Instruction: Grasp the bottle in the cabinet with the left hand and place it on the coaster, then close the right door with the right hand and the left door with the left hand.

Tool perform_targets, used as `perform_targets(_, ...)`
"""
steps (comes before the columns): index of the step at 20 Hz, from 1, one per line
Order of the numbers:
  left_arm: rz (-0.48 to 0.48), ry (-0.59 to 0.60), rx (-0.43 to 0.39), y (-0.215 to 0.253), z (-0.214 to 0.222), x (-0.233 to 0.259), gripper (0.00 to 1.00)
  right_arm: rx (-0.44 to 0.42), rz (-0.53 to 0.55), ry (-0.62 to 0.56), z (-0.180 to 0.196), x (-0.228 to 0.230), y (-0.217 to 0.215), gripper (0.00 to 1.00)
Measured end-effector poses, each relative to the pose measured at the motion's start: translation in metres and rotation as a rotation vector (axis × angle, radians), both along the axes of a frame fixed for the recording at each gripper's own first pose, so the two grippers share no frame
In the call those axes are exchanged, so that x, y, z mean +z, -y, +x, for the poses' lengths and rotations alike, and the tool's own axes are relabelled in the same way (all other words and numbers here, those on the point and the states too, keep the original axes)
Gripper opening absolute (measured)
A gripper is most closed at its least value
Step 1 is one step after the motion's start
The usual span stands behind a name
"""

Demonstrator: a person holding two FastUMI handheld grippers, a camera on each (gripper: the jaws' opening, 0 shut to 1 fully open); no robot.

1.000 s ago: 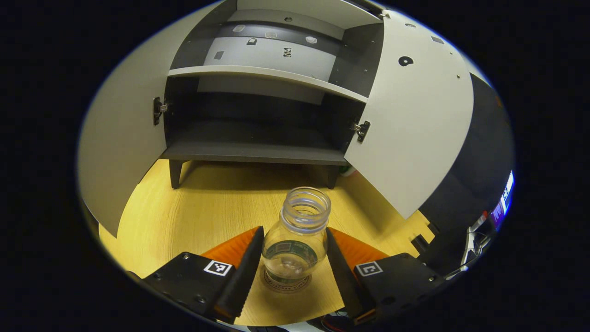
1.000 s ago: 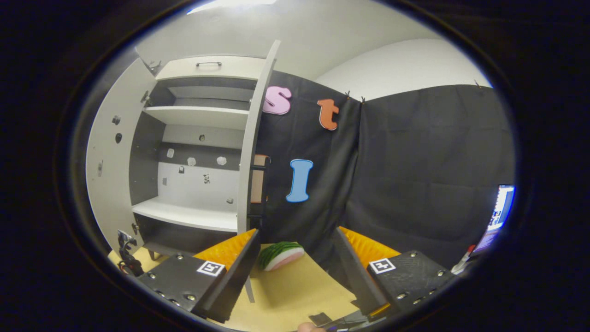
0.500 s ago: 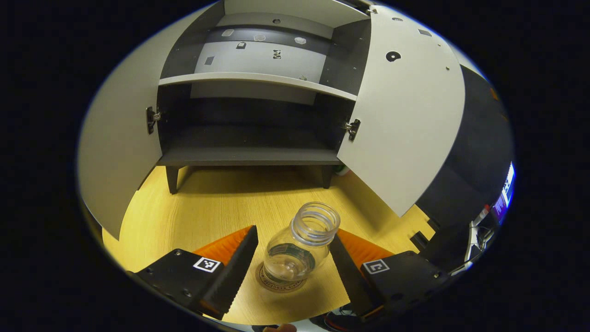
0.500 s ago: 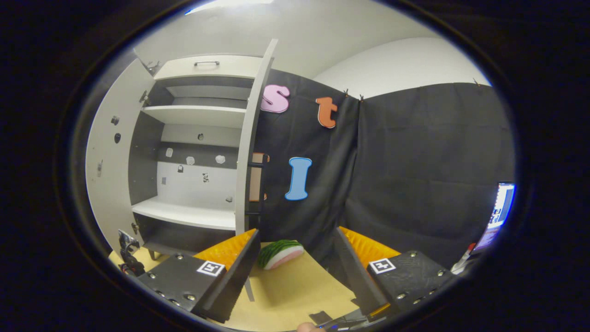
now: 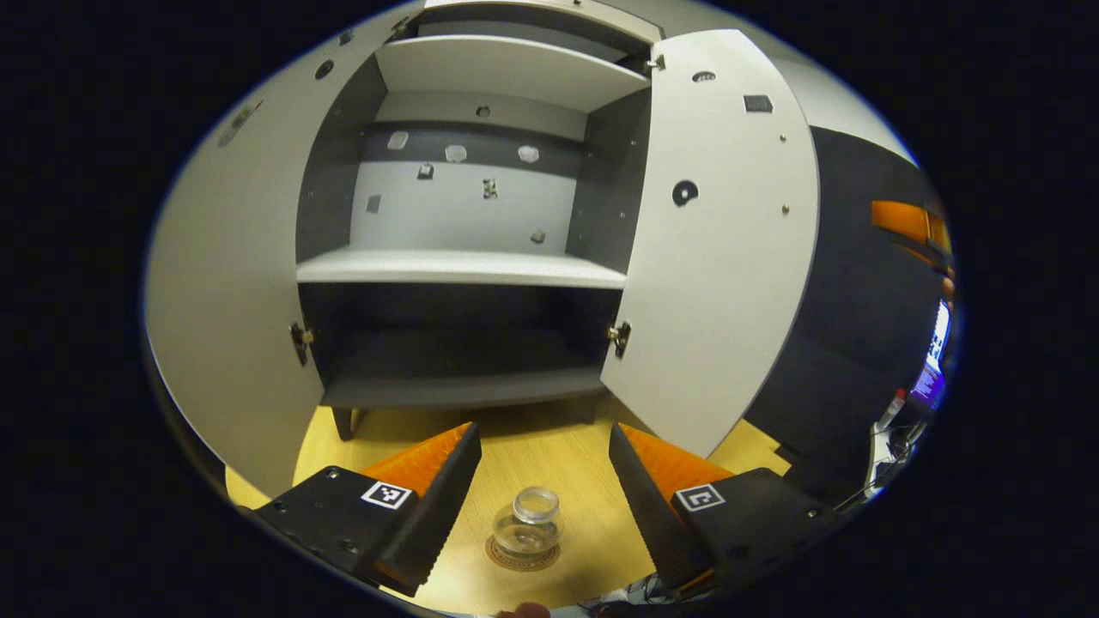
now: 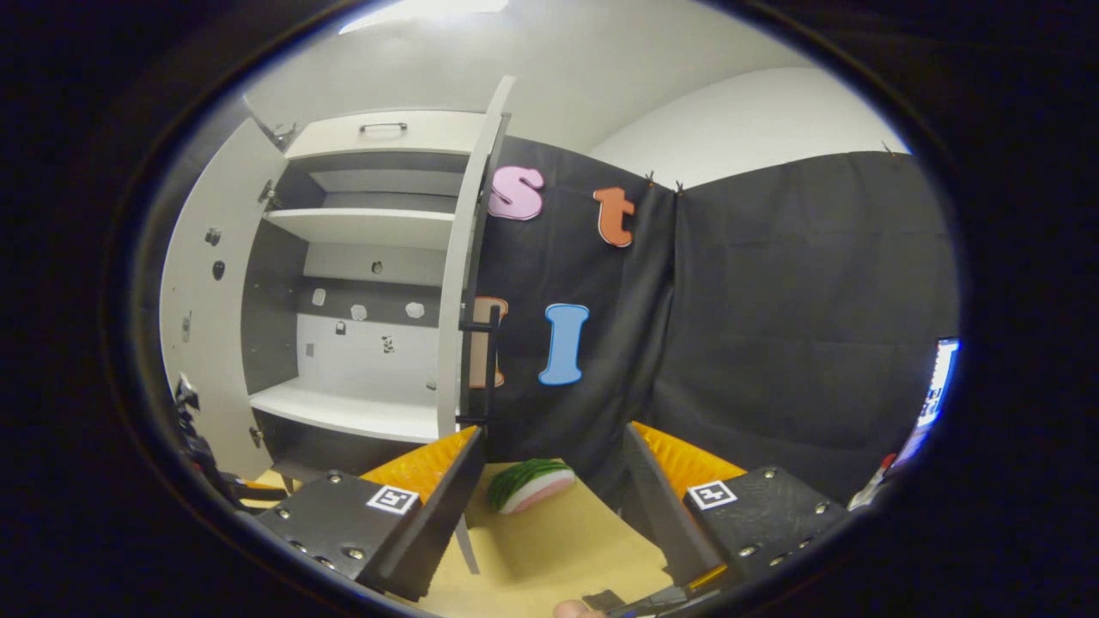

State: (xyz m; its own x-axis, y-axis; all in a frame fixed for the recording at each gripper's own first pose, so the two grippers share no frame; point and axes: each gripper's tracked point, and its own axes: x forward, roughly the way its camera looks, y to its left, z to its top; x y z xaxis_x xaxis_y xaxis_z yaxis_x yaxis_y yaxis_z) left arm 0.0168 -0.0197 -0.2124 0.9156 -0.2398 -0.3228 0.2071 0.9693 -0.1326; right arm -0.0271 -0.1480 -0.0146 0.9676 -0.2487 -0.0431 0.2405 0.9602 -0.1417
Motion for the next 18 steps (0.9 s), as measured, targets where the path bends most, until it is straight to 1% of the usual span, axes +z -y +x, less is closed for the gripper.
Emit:
perform_targets(5,-0.028,0.095,0.094,-0.027,-0.004,0.081,0.95,0.097,0.007,0.099,0.044,0.046,-0.012,0.98)
perform_targets(6,-0.031,0.11,0.117,-0.035,-0.007,0.093,0.95,0.111,0.013,0.108,0.053,0.051,-0.013,0.98)
perform_targets(7,-0.034,0.121,0.141,-0.043,-0.012,0.103,0.95,0.118,0.018,0.111,0.062,0.054,-0.013,0.96)
perform_targets(8,-0.033,0.125,0.163,-0.05,-0.017,0.112,0.95,0.119,0.023,0.112,0.068,0.055,-0.012,0.98)
perform_targets(9,-0.033,0.132,0.184,-0.058,-0.021,0.119,0.95,0.125,0.027,0.113,0.073,0.056,-0.012,0.96)
perform_targets(10,-0.029,0.137,0.203,-0.062,-0.024,0.126,0.95,0.13,0.029,0.112,0.078,0.056,-0.013,0.96)
perform_targets(11,-0.026,0.141,0.221,-0.067,-0.027,0.131,0.95,0.139,0.029,0.114,0.079,0.056,-0.013,0.98)
perform_targets(12,-0.022,0.146,0.237,-0.07,-0.032,0.134,0.95,0.158,0.031,0.114,0.08,0.056,-0.016,0.98)
perform_targets(13,-0.016,0.148,0.249,-0.074,-0.035,0.136,0.95,0.179,0.029,0.111,0.081,0.057,-0.019,1.0)
perform_targets(14,-0.012,0.151,0.26,-0.077,-0.039,0.138,0.95,0.208,0.03,0.103,0.082,0.056,-0.023,0.96)
perform_targets(18,-0.02,0.176,0.284,-0.081,-0.049,0.145,0.95,0.338,0.081,0.072,0.087,0.053,-0.05,0.96)
